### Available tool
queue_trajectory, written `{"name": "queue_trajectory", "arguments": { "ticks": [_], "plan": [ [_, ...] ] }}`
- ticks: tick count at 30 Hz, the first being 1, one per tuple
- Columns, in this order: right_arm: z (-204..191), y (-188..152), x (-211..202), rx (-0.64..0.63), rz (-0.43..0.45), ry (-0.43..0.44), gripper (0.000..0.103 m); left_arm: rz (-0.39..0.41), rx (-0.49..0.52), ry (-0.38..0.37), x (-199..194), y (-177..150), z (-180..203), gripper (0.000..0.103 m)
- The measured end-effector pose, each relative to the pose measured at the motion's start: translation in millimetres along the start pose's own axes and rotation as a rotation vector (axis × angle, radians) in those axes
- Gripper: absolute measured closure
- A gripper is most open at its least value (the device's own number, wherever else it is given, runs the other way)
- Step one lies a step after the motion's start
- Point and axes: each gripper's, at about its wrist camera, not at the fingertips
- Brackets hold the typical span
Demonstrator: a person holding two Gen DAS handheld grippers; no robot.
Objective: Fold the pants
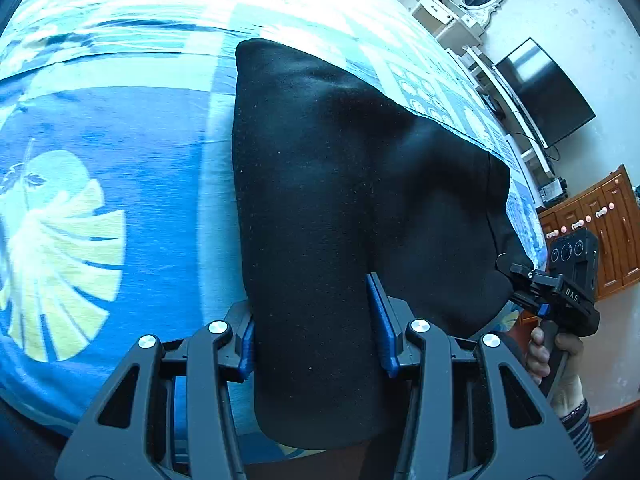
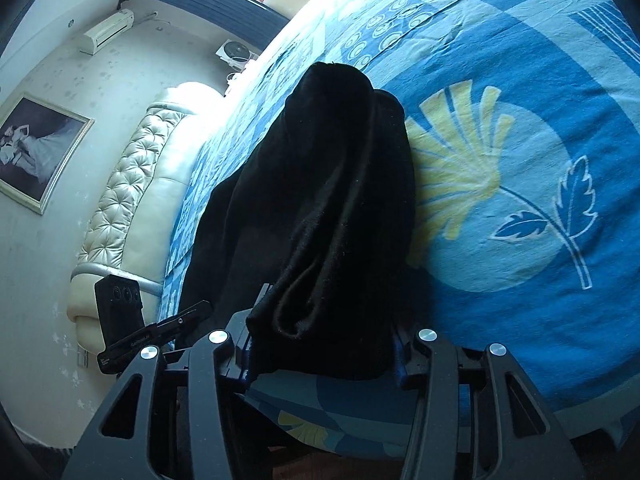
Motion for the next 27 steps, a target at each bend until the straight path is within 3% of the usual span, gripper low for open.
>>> {"name": "queue_trajectory", "arguments": {
  "ticks": [5,12,27],
  "plan": [
    [-18,-8,39,-0.025,-0.063,0.02,0.054,0.018,-0.05,0.04,-18,-10,-43,0.058],
    [-33,-20,66,-0.048,-0.1,0.004,0.054,0.04,-0.093,0.029,-27,-18,-78,0.057],
    [-36,-29,68,-0.017,-0.027,0.013,0.054,0.103,-0.092,-0.037,-25,-32,-96,0.053]
  ]
}}
Point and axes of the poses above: each gripper's, at about its wrist camera, not at the fingertips, and x roughly the way its jaws point, z to its right, y to its top, and after that the axes turned 12 degrees about y, right-handed
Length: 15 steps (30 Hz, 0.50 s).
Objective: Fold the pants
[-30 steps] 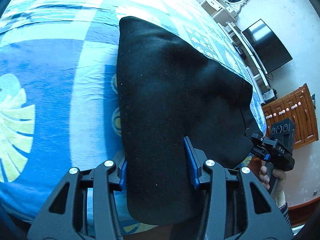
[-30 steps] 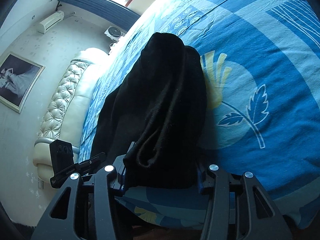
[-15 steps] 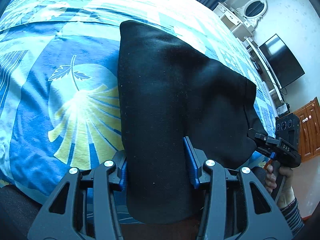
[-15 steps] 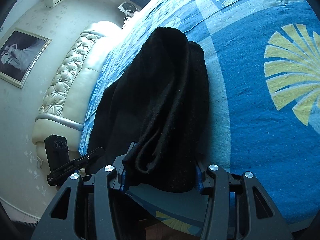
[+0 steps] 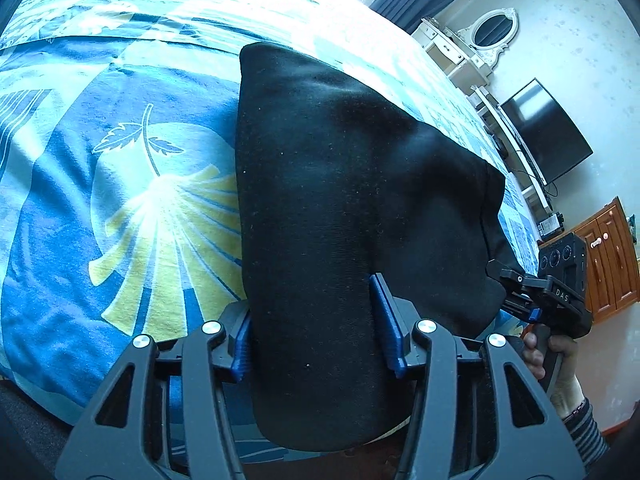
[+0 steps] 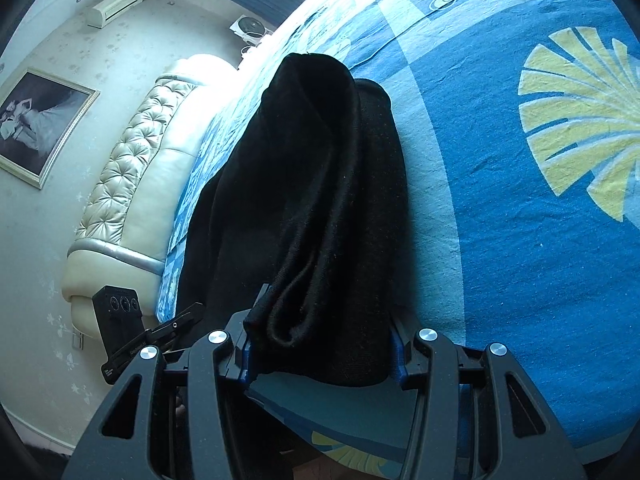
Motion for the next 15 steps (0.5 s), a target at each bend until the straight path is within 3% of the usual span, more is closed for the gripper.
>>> {"name": "queue_trajectory", "arguments": {
  "ticks": [15],
  "plan": [
    [-0.7,-1.2,-0.5,-0.004,0.051,0.024,0.053,0.014,-0.002,-0.014,-1.0,-1.0,-7.0,0.051]
  ]
}}
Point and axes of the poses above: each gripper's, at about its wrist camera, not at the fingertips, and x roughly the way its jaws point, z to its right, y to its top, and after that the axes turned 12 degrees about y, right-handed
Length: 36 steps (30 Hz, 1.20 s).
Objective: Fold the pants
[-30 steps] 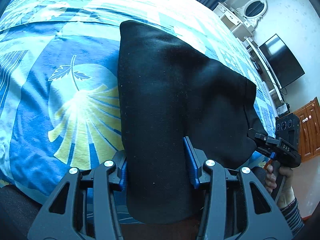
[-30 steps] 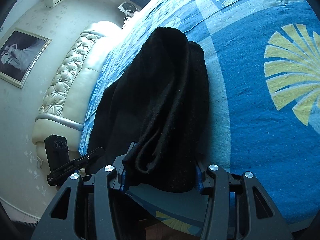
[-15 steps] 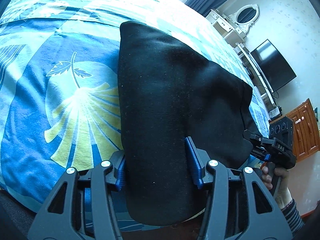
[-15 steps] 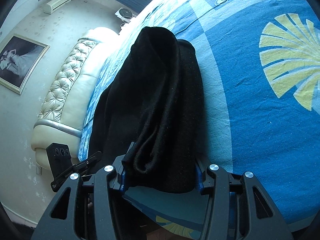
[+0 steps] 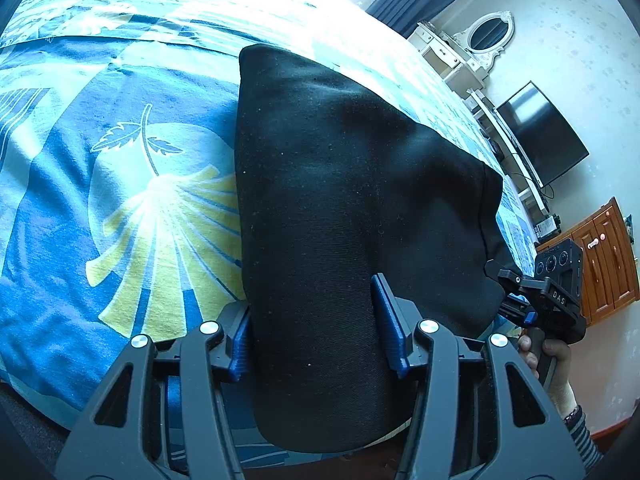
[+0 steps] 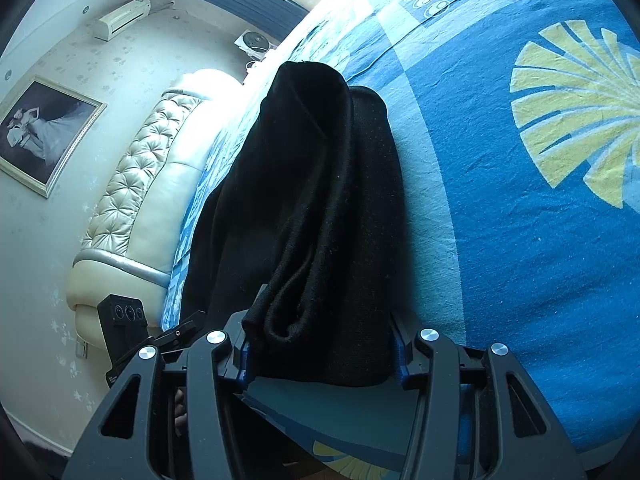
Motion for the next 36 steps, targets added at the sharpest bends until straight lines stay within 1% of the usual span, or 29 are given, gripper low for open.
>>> {"name": "queue_trajectory", "arguments": {
  "ticks": [7,13,15,16,17,18,20,23,26,27,29,31,33,36],
  "plan": [
    [1,1,0,0.0,0.005,-0.001,0.053,0.0,-0.001,-0.002,0,0,1,0.051],
    [3,2,-2,0.0,0.006,0.001,0.053,0.004,0.001,-0.002,0,-1,1,0.048],
    [3,3,-3,0.004,0.013,0.012,0.05,0.015,0.003,-0.009,-3,-1,2,0.045],
    [3,3,-3,0.005,0.016,0.014,0.047,0.021,0.002,-0.009,-4,-1,1,0.038],
    [2,3,-4,-0.001,0.013,0.005,0.044,0.024,-0.002,-0.017,-6,-1,0,0.034],
    [0,4,-5,-0.013,0.008,-0.011,0.043,0.024,-0.006,-0.035,-9,-1,-3,0.034],
    [-4,5,-13,-0.034,0.002,-0.038,0.036,0.026,-0.013,-0.079,-16,-1,-9,0.033],
    [-7,7,-30,-0.055,0.025,-0.077,0.031,0.053,-0.005,-0.103,-28,5,-18,0.027],
    [-5,23,-43,-0.057,0.073,-0.075,0.029,0.076,0.018,-0.075,-27,23,-25,0.026],
    [-2,32,-44,-0.048,0.089,-0.066,0.028,0.075,0.02,-0.075,-24,32,-28,0.026],
    [4,52,-40,-0.026,0.102,-0.015,0.026,0.058,0.013,-0.102,-13,51,-31,0.025],
    [10,72,-28,-0.009,0.096,0.018,0.026,0.032,-0.001,-0.131,3,71,-33,0.024],
    [17,89,-12,0.006,0.075,0.029,0.026,-0.004,-0.028,-0.163,22,89,-35,0.024],
    [28,107,14,0.032,0.024,0.036,0.026,-0.038,-0.082,-0.166,47,109,-40,0.024]
  ]
}}
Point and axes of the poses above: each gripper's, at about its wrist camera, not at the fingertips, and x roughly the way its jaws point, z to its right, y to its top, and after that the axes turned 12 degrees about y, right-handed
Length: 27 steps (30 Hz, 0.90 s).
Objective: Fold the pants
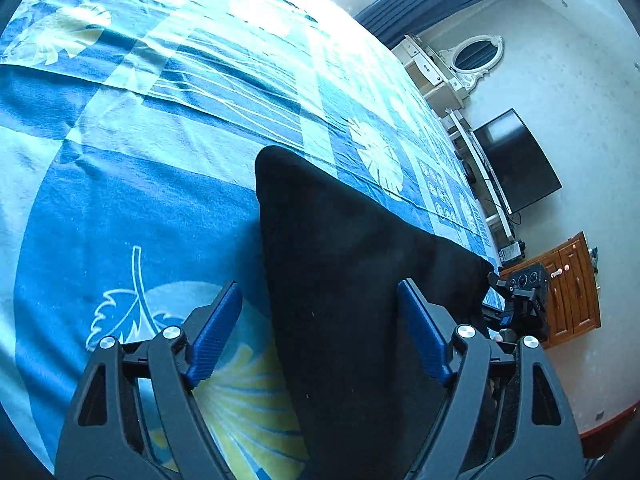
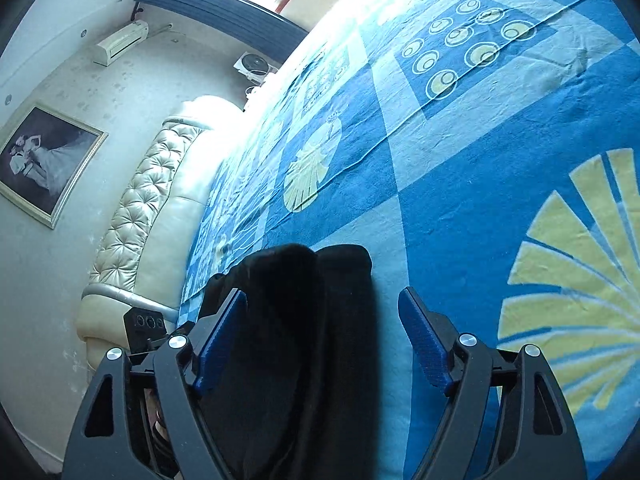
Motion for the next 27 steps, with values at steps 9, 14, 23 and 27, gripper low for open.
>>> {"name": "queue_trajectory", "arguments": {
  "ticks": [9,14,23,27],
  "plan": [
    [-3,2,32,-0.035,-0.069,0.022,0.057,-0.066,-0.02,-0.002,37,24,5,0.058],
    [-16,2,26,-0.075,-0.035,0.035,0.065,-0.013,0.065,0.074,26,29,22,0.076],
    [-36,48,54,-0.131,0.002,0.063,0.068,0.068,0.128,0.2,25,75,30,0.077],
    [-40,77,76,-0.141,0.011,0.066,0.068,0.079,0.126,0.233,33,108,24,0.077]
  ]
}}
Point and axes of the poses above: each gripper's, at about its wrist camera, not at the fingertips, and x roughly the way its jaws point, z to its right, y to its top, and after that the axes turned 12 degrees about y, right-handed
